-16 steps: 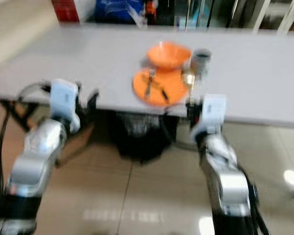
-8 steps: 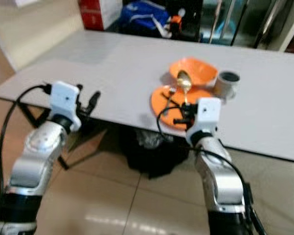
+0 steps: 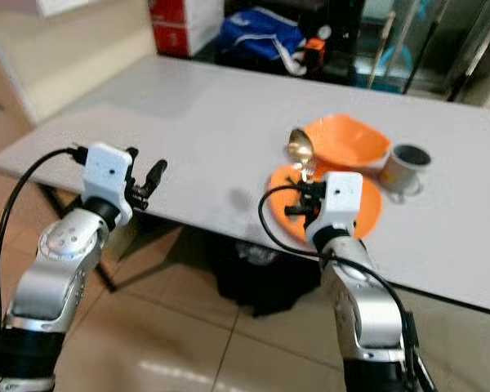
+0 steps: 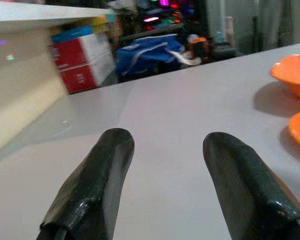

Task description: Setting the table

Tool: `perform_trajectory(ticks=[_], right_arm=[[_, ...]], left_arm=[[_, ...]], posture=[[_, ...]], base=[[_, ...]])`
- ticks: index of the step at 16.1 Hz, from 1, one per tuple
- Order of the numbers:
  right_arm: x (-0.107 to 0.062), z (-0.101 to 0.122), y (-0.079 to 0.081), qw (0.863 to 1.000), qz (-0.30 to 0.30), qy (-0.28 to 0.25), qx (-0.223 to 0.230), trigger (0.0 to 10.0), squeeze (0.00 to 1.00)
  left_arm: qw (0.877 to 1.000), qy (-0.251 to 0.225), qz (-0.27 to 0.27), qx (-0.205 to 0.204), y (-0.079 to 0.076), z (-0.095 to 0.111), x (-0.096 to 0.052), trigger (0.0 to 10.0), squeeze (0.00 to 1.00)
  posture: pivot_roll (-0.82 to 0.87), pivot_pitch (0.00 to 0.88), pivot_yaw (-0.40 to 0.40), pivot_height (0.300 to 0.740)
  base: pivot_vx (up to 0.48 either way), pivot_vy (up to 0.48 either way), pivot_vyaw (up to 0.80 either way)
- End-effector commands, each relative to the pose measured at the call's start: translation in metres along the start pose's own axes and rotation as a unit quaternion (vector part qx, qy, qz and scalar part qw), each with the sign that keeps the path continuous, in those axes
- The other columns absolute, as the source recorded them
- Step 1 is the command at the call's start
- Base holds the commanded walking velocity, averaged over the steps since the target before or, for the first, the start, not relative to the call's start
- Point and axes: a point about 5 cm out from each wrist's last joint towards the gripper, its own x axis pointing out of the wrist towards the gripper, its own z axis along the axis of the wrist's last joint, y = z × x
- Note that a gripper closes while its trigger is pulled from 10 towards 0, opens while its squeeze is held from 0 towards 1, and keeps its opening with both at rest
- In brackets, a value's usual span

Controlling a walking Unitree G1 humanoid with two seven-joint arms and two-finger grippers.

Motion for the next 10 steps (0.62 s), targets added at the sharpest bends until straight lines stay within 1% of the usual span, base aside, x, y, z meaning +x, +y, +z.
perform_trajectory(ticks=[1, 5, 6, 7, 9, 10], right_arm=[[-0.004, 0.003, -0.01, 1.0, -0.018, -0.005, 0.0, 10.0, 0.0], [-0.005, 0.002, -0.009, 1.0, -0.018, -0.001, 0.0, 10.0, 0.0], [-0.006, 0.001, -0.009, 1.0, -0.022, 0.002, 0.002, 10.0, 0.0], [-0.007, 0.001, -0.01, 1.0, -0.025, 0.003, 0.001, 10.0, 0.0], [-0.011, 0.002, -0.01, 1.0, -0.028, 0.003, 0.002, 10.0, 0.0], [-0.013, 0.002, -0.009, 1.0, -0.026, 0.004, 0.005, 10.0, 0.0]], left_arm=[[1.0, -0.011, -0.02, 0.004, -0.008, 0.007, 0.003, 10.0, 0.0], [1.0, -0.009, -0.023, 0.006, -0.008, 0.006, 0.001, 10.0, 0.0], [1.0, -0.006, -0.025, 0.009, -0.008, 0.005, 0.001, 10.0, 0.0], [1.0, -0.004, -0.025, 0.013, -0.009, 0.005, 0.001, 10.0, 0.0], [0.998, -0.001, -0.056, 0.035, -0.017, 0.003, -0.001, 10.0, 0.0], [0.997, -0.001, -0.07, 0.039, -0.02, 0.002, -0.004, 10.0, 0.0]], posture=[[0.1, 0.0, 0.026, 0.74], [0.1, 0.0, 0.027, 0.74], [0.1, 0.004, 0.029, 0.74], [0.1, 0.004, 0.029, 0.74], [0.09, 0.019, 0.035, 0.74], [0.09, 0.026, 0.039, 0.74]], base=[[0.401, 0.0, -0.8], [0.398, 0.0, -0.8], [0.379, 0.0, 0.0], [0.0, 0.0, 0.0], [0.0, 0.0, 0.0], [0.0, 0.0, 0.0]])
